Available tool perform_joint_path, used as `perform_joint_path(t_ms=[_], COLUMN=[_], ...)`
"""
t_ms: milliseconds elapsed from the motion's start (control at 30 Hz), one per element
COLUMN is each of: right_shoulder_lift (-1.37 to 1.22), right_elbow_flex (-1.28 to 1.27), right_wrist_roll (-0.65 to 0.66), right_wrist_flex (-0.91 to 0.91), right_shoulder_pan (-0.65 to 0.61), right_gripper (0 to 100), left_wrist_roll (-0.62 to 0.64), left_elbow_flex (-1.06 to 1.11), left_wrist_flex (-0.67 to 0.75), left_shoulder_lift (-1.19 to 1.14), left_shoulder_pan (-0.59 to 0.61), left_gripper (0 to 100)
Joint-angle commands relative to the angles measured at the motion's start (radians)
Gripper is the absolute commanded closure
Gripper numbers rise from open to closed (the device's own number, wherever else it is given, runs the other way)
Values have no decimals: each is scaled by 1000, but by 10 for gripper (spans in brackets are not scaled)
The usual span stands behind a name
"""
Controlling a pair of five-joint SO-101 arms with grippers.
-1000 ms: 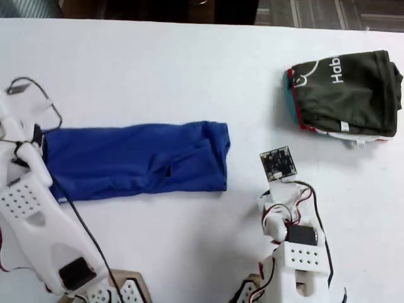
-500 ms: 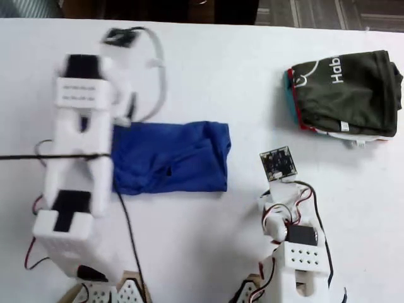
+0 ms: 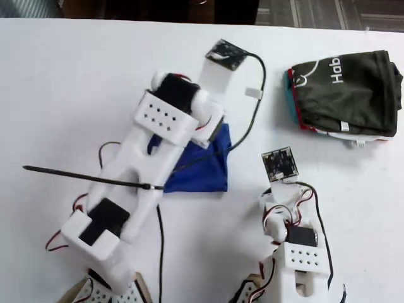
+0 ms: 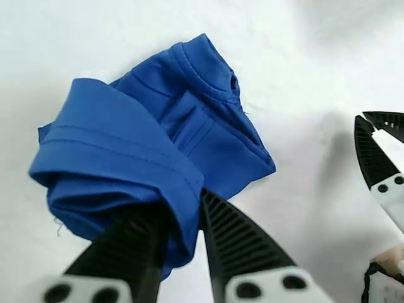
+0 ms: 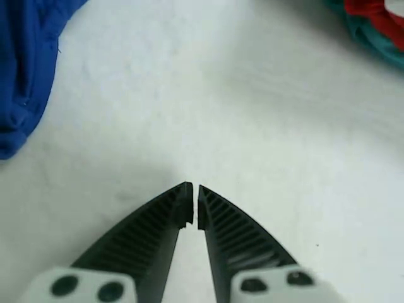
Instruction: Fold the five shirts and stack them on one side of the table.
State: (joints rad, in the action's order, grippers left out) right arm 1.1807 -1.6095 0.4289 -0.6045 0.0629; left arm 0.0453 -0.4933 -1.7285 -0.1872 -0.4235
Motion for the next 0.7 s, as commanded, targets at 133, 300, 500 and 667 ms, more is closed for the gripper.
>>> perform_joint_path(t_ms=[133,300,500,667], right_shoulder_lift=[24,24,22,-21], right_elbow_flex=[6,6,28,203], right_wrist_roll=[2,2,2,-20], right_wrist_flex=[15,15,-24,-188], right_shoulder_pan=[8,8,7,-56], right_gripper=[978,978,975,974], left_wrist_roll=[2,-26,-104,-183], left_elbow_flex=[-41,-44,-47,-42], left_wrist_flex=[15,15,-44,-44], left_shoulder_lift=[57,64,68,68], left_shoulder_pan=[44,74,318,499], left_gripper=[975,975,975,975])
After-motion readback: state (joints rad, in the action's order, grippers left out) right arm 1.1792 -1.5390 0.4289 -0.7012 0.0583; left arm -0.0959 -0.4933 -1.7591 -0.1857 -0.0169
